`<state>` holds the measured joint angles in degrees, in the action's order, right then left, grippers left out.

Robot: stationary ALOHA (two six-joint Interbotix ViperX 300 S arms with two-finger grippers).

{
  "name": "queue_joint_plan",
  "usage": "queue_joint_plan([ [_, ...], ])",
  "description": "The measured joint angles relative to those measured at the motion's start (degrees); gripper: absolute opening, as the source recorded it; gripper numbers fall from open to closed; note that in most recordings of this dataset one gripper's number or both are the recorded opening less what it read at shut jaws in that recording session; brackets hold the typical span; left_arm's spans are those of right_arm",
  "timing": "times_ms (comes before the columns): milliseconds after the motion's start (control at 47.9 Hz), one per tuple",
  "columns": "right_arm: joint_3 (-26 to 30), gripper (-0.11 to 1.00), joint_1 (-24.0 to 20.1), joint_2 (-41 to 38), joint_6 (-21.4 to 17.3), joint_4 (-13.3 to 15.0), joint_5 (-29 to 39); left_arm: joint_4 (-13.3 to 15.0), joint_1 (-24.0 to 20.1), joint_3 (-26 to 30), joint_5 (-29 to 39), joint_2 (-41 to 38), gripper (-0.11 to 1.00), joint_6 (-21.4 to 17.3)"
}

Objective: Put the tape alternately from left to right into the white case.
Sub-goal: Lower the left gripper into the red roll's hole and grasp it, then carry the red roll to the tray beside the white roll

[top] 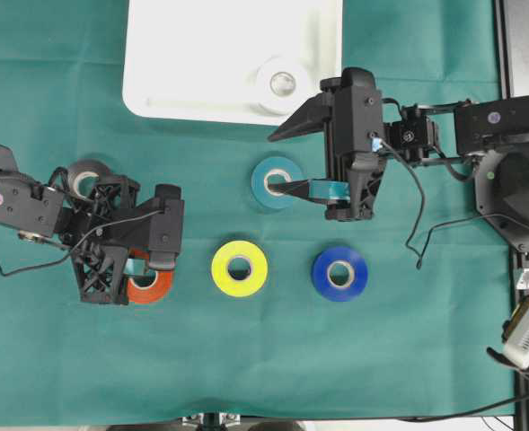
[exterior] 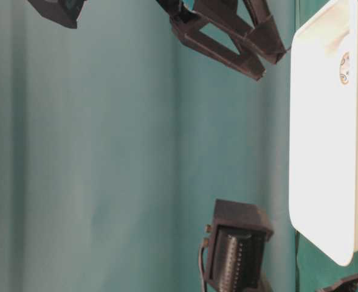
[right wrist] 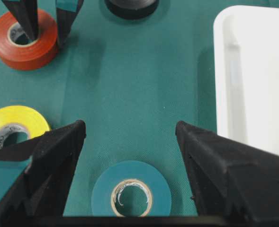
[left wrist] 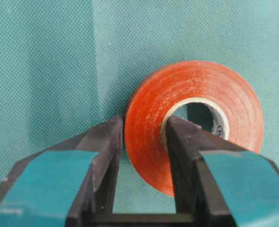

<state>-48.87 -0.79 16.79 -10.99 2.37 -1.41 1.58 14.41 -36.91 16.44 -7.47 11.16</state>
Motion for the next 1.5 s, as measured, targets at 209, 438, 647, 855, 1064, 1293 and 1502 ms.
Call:
queue_joint_plan([
  [209,0.00,0.83,-0.09,0.00,0.00,-0.09,0.00,0.00,0.00,0.00,0.09,0.09,-0.03,-0.09],
  [438,0.00,0.83,0.00,0.00,0.00,-0.09,0.09,0.00,0.00,0.26,0.79,4.04,-0.03,-0.18],
  [647,0.00,0.83,0.00,0.00,0.00,-0.09,0.00,-0.09,0.79,1.23,2.55,8.61,-0.03,-0.09],
  [855,0.00,0.83,-0.09,-0.09,0.00,-0.09,0.00,0.00,0.88,1.49,5.45,10.20,-0.03,-0.09],
  [1064,0.00,0.83,0.00,0.00,0.00,0.00,0.09,-0.09,0.35,1.67,6.15,10.20,-0.03,-0.18],
  [1293,0.00,0.83,-0.09,-0.09,0.00,-0.09,0.09,-0.18,-4.22,1.67,6.15,10.20,-0.03,-0.26],
  [1502,0.00,0.83,-0.44,-0.09,0.00,-0.09,0.00,-0.26,-10.28,1.67,6.15,10.72,-0.03,-3.25],
])
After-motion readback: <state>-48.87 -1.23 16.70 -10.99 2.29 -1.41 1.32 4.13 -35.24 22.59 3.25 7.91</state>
